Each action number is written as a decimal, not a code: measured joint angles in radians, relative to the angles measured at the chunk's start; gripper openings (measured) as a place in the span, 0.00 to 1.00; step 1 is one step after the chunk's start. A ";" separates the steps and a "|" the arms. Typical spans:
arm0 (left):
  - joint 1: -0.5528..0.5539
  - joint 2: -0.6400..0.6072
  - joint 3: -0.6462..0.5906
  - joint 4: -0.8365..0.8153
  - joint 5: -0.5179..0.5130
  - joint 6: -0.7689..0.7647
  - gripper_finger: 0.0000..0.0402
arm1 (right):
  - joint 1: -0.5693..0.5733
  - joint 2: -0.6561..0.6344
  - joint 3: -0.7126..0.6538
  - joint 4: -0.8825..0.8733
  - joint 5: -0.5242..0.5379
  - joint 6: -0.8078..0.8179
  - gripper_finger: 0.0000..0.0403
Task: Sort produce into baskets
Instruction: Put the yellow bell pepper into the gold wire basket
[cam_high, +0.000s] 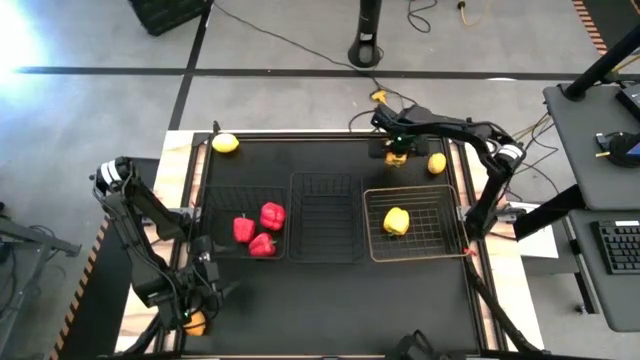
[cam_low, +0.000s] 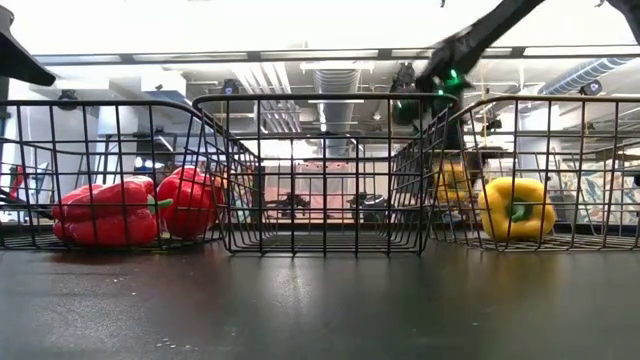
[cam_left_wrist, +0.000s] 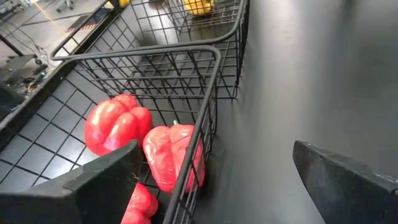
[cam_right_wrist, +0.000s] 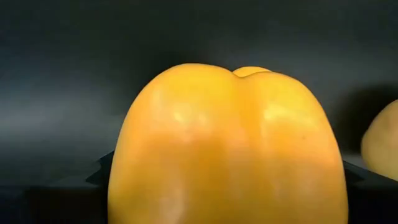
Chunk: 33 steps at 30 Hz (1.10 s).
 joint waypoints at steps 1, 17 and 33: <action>0.000 0.000 0.002 0.001 0.000 0.000 0.99 | 0.020 -0.007 0.029 -0.028 0.003 -0.014 0.77; 0.000 0.009 0.046 0.171 -0.013 0.123 0.99 | 0.700 -0.204 0.327 -0.476 0.098 0.293 0.79; 0.000 0.015 0.138 0.280 0.010 0.257 0.99 | 0.959 -0.207 -0.029 -0.562 0.104 0.707 0.79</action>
